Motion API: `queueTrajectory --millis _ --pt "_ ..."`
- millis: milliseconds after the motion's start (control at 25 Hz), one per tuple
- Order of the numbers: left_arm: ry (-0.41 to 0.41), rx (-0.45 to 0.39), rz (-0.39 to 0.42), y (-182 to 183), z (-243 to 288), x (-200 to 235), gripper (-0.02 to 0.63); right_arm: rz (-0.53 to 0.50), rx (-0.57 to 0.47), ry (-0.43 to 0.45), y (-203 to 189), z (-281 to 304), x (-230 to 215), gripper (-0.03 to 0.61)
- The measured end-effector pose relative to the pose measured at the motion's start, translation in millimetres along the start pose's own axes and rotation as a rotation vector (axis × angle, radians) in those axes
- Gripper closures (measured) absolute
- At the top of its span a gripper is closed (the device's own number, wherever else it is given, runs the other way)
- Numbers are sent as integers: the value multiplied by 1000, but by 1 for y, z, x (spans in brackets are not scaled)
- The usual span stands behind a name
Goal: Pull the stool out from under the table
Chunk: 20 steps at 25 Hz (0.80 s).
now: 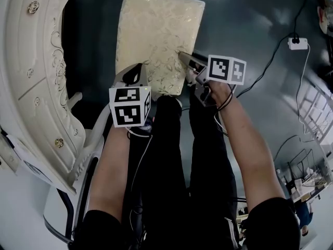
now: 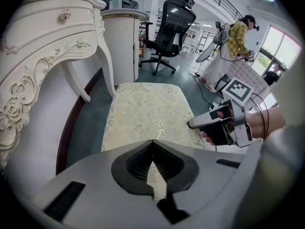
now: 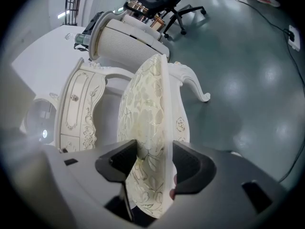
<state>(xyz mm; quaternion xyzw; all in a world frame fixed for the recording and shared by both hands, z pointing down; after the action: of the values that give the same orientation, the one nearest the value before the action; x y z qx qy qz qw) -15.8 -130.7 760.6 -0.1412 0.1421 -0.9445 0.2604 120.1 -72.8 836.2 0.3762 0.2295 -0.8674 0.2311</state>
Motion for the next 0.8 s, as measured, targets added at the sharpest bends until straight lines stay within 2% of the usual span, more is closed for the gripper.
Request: queueTrajectory --millis 240,320,440,480,520,600,800 --pt "1 -1 6 6 3 -2 614 6 57 30 3 -3 -3 330" --pt "14 -8 1 8 3 -1 614 -46 85 -23 5 -7 -1 331" --pt "26 -22 -39 15 1 0 614 -244 73 -175 17 -26 2 339" --pt "22 -25 -59 17 1 -1 614 -305 50 -227 23 -35 3 415" --pt "19 -27 -75 18 1 -2 614 -353 25 -279 28 -44 4 564" --pt "20 -32 -90 21 1 -5 614 -406 -10 -338 34 -57 7 569" --pt "10 -50 -90 35 -10 -21 614 -460 -15 -378 32 -71 16 571"
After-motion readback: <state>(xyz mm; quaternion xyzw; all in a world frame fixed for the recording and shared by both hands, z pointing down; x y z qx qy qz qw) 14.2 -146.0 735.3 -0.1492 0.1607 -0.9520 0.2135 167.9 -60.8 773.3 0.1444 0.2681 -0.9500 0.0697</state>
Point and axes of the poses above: the fingertips, and each gripper's own axes: z forward along the fingers, x to its left, y out of its top, the point moved 1 cm from there along -z, backward along the fingers, and after that the axes turned 15 degrees about -z, right-handed, at the moved point
